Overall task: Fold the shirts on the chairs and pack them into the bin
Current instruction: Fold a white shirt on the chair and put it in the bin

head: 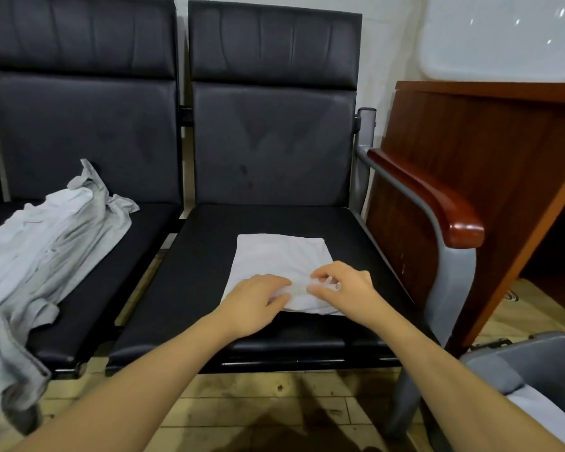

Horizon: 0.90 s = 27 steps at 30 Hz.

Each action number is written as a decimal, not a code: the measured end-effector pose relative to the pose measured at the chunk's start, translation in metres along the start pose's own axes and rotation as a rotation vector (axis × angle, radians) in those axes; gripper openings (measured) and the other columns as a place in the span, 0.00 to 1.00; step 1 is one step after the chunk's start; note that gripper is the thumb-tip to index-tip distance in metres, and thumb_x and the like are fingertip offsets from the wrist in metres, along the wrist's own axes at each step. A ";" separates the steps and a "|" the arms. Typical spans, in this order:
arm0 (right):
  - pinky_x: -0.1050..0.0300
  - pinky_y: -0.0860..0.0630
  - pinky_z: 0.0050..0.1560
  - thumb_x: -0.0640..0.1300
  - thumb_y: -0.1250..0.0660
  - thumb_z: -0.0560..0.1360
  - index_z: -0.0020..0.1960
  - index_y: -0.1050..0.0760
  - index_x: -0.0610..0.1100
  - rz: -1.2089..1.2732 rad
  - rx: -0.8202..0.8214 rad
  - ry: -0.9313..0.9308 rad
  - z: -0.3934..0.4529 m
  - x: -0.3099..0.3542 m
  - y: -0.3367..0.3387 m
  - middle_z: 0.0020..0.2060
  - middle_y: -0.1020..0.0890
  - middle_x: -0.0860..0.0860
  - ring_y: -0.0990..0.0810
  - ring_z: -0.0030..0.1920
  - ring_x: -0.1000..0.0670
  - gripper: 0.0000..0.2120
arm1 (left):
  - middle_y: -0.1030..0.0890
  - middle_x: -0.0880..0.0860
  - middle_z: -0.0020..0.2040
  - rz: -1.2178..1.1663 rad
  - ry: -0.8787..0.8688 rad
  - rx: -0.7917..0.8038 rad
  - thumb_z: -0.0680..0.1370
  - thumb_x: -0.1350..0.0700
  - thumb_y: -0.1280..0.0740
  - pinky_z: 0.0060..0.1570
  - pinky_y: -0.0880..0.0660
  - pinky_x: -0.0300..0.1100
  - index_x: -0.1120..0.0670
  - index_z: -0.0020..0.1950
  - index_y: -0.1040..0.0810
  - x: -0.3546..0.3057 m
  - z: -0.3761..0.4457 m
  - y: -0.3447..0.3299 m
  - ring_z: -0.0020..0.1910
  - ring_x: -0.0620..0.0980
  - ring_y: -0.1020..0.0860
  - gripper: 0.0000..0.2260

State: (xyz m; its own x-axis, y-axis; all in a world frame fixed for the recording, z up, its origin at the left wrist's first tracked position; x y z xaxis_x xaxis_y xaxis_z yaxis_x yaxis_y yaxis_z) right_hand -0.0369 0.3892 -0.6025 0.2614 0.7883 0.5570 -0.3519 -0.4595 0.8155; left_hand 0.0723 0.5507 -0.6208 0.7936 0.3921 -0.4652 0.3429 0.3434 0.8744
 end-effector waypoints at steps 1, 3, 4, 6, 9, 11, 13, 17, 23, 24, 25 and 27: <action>0.59 0.42 0.61 0.55 0.34 0.76 0.53 0.23 0.55 -0.050 0.048 0.016 -0.001 -0.002 -0.004 0.50 0.24 0.60 0.28 0.53 0.59 0.08 | 0.26 0.48 0.66 0.103 0.021 0.010 0.81 0.48 0.43 0.65 0.35 0.42 0.51 0.69 0.30 0.006 -0.002 0.002 0.65 0.49 0.30 0.18; 0.59 0.45 0.57 0.55 0.35 0.76 0.48 0.23 0.56 -0.104 0.068 0.024 -0.005 -0.008 -0.006 0.48 0.24 0.60 0.28 0.52 0.59 0.04 | 0.32 0.48 0.71 0.229 0.058 0.076 0.82 0.46 0.46 0.68 0.39 0.44 0.51 0.73 0.35 0.018 -0.007 0.004 0.71 0.50 0.36 0.21; 0.58 0.45 0.56 0.55 0.35 0.76 0.45 0.23 0.56 -0.113 0.049 0.005 -0.007 -0.011 -0.005 0.46 0.24 0.60 0.27 0.49 0.59 0.05 | 0.39 0.48 0.76 0.276 0.060 0.125 0.82 0.45 0.48 0.71 0.45 0.44 0.50 0.76 0.41 0.022 -0.011 0.003 0.75 0.49 0.43 0.23; 0.57 0.45 0.53 0.57 0.37 0.77 0.44 0.22 0.55 -0.185 -0.019 -0.044 -0.010 -0.019 -0.002 0.42 0.25 0.58 0.27 0.45 0.59 0.09 | 0.51 0.47 0.78 0.351 0.058 0.193 0.83 0.45 0.52 0.73 0.53 0.44 0.48 0.78 0.50 0.028 -0.017 0.000 0.77 0.47 0.53 0.24; 0.57 0.46 0.52 0.51 0.39 0.79 0.44 0.22 0.50 -0.276 -0.115 -0.131 -0.014 -0.027 0.001 0.41 0.24 0.55 0.25 0.46 0.54 0.09 | 0.48 0.46 0.78 0.314 0.064 0.142 0.83 0.44 0.52 0.74 0.49 0.44 0.47 0.78 0.46 0.034 -0.022 -0.001 0.77 0.47 0.51 0.23; 0.59 0.47 0.51 0.43 0.40 0.79 0.47 0.24 0.50 -0.188 -0.149 -0.187 -0.014 -0.029 -0.002 0.39 0.23 0.56 0.23 0.48 0.52 0.07 | 0.34 0.47 0.74 0.248 0.063 0.044 0.80 0.40 0.51 0.70 0.38 0.46 0.48 0.73 0.33 0.035 -0.025 0.003 0.74 0.48 0.39 0.24; 0.61 0.47 0.52 0.40 0.40 0.80 0.51 0.26 0.52 -0.076 -0.175 -0.202 -0.014 -0.027 -0.003 0.41 0.24 0.57 0.24 0.49 0.53 0.08 | 0.22 0.49 0.62 0.127 0.062 -0.107 0.78 0.39 0.46 0.61 0.29 0.47 0.52 0.63 0.22 0.033 -0.027 0.008 0.63 0.50 0.27 0.25; 0.55 0.37 0.60 0.39 0.42 0.81 0.56 0.24 0.49 0.081 -0.399 -0.100 -0.013 -0.020 0.007 0.47 0.25 0.55 0.26 0.51 0.50 0.11 | 0.20 0.46 0.53 -0.080 0.088 -0.243 0.78 0.52 0.33 0.58 0.29 0.43 0.52 0.55 0.18 0.034 -0.024 0.011 0.55 0.46 0.25 0.09; 0.57 0.46 0.50 0.40 0.46 0.81 0.48 0.25 0.53 -0.203 -0.174 -0.167 -0.010 -0.032 0.006 0.45 0.26 0.52 0.27 0.46 0.53 0.13 | 0.22 0.45 0.44 -0.096 0.016 -0.310 0.77 0.56 0.31 0.53 0.26 0.45 0.55 0.48 0.16 0.036 -0.021 0.013 0.48 0.47 0.23 0.05; 0.57 0.45 0.51 0.42 0.45 0.81 0.48 0.23 0.51 -0.213 -0.121 -0.198 -0.010 -0.036 0.003 0.46 0.25 0.51 0.26 0.47 0.52 0.12 | 0.22 0.44 0.43 -0.115 0.004 -0.333 0.76 0.57 0.31 0.53 0.26 0.46 0.55 0.47 0.16 0.037 -0.022 0.013 0.47 0.47 0.23 0.05; 0.56 0.44 0.51 0.44 0.43 0.80 0.46 0.22 0.50 -0.214 -0.093 -0.218 -0.009 -0.037 0.000 0.46 0.24 0.51 0.26 0.48 0.51 0.12 | 0.21 0.45 0.43 -0.128 -0.016 -0.355 0.76 0.57 0.31 0.53 0.25 0.46 0.55 0.47 0.16 0.037 -0.022 0.014 0.47 0.47 0.23 0.04; 0.54 0.41 0.53 0.51 0.40 0.79 0.40 0.23 0.51 -0.211 -0.108 -0.205 -0.008 -0.033 -0.001 0.46 0.25 0.53 0.26 0.50 0.51 0.11 | 0.19 0.46 0.45 -0.137 -0.048 -0.382 0.76 0.57 0.30 0.53 0.25 0.47 0.54 0.48 0.16 0.037 -0.023 0.017 0.47 0.47 0.22 0.05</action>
State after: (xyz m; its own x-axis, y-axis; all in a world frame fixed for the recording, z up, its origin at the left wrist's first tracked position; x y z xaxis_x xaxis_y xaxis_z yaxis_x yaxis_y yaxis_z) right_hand -0.0529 0.3667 -0.6229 0.5108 0.7575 0.4065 -0.3610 -0.2401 0.9011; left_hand 0.0954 0.5908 -0.6267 0.7789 0.2836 -0.5594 0.2432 0.6856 0.6862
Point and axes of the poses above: each hand's wrist, its own z-axis towards the middle knuckle, its own y-axis out of the back of the hand, x = y × z, the point moved 2 cm from there along z, towards the middle knuckle
